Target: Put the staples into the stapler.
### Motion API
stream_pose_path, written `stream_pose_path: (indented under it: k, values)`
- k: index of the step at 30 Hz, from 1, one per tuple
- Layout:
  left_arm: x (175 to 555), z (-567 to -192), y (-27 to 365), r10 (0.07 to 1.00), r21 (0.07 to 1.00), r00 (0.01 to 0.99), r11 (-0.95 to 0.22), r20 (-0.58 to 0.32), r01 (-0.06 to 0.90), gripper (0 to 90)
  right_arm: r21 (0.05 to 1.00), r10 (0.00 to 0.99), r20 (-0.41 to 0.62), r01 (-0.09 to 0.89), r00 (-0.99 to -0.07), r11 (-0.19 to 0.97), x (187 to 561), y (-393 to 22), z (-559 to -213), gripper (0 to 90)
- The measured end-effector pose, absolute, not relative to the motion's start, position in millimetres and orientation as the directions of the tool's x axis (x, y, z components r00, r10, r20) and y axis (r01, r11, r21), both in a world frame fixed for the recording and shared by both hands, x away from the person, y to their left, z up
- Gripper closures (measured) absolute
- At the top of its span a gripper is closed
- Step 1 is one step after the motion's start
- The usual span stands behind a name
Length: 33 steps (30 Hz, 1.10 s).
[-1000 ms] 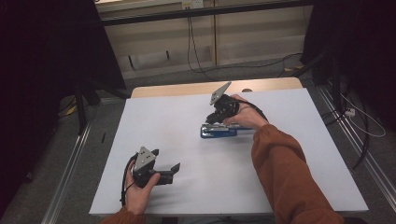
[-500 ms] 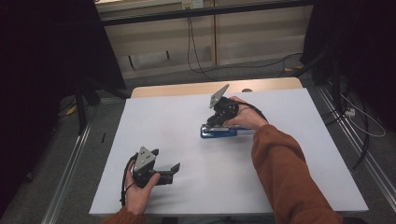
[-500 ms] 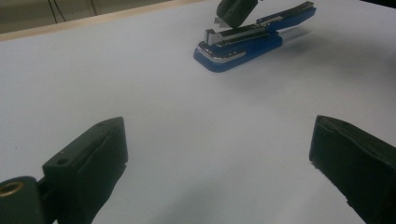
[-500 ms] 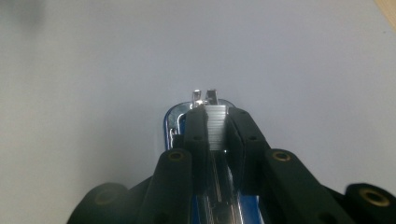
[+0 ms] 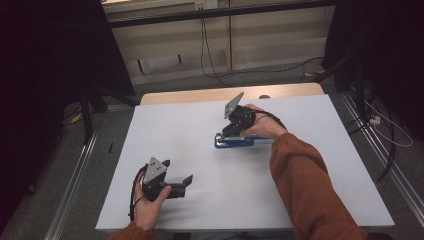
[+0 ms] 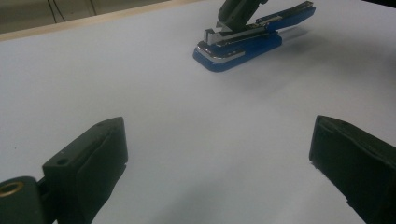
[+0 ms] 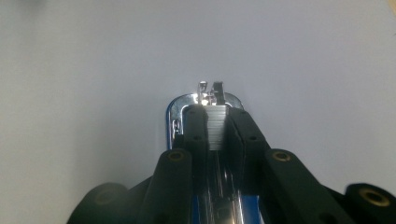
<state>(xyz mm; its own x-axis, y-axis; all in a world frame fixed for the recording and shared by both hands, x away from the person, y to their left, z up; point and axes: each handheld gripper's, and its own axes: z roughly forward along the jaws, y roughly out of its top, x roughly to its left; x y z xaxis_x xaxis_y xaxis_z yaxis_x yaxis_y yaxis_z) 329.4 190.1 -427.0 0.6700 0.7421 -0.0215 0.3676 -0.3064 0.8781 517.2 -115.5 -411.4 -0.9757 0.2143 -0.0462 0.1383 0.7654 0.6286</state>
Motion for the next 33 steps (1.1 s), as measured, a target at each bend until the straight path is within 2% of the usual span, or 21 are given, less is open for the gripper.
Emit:
stream_pose_path:
  k: [33]
  values:
    - [329.9,-427.7,190.2,0.737,0.875,0.676,-0.307,-0.030,0.374,4.6,0.630,0.198,-0.064,0.114,-0.978,0.768,517.3,-108.3,-414.6,79.3]
